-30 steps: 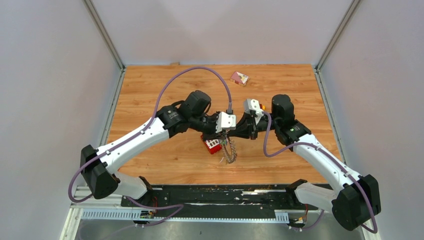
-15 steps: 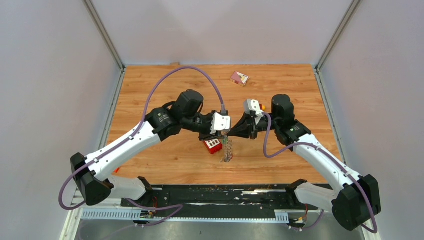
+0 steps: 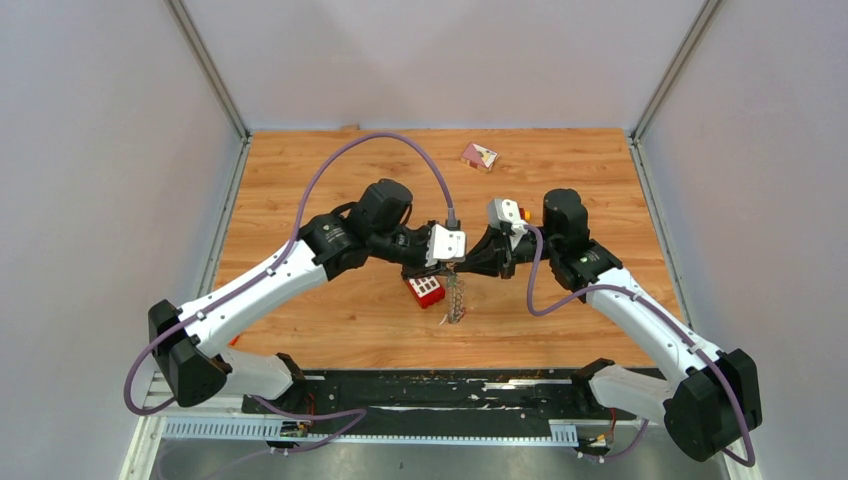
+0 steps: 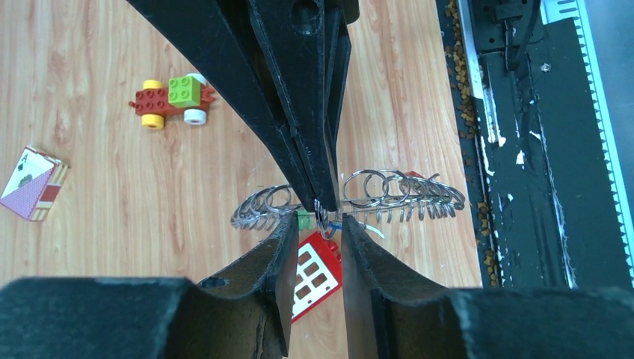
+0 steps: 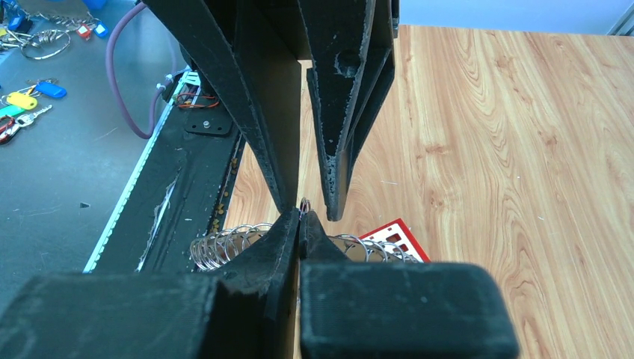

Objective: Put the keys on the keyring

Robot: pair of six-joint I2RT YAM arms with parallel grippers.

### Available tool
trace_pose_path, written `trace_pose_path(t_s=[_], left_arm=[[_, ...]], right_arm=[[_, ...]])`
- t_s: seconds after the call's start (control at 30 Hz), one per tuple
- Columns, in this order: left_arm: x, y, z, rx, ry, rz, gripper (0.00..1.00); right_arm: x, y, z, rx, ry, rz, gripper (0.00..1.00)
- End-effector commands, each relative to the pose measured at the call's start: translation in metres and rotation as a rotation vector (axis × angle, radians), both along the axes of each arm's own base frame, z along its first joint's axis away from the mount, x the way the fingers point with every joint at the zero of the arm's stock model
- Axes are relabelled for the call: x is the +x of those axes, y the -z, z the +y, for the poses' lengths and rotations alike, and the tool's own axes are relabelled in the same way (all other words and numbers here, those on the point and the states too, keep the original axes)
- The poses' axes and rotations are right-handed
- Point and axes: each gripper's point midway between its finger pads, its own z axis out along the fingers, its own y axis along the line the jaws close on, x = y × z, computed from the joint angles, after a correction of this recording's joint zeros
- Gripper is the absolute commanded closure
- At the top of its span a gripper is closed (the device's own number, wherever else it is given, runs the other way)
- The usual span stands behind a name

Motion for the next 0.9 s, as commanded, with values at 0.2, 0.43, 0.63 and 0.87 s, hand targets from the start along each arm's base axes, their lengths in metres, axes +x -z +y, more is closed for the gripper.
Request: trace_pose_path(t_s=[0.2,0.43,0.63,0.87], left_arm=[[0.002,0.004,-0.008,-0.010,0.013,0.007,0.75],[0.000,0.008,-0.006,-0.006,0.018,0.015,0.81],[-0.002,0.007,-0.005,-0.009,0.023,0.012,0.95],[-0.006,-0.003,-0.005,-0.025,0.028,0.028,1.00]], right_arm=[[-0.003,-0.028,0.002,0.049,-0.029,-0.101,1.00],[-0.003,-0.028,0.001,0.050,-0.028,-0.103,1.00],[-0.001,-0.028,0.001,0.048,-0.024,-0.102,1.00],[0.003,-0.025,0.002,0.041,-0.003,-0.101,1.00]])
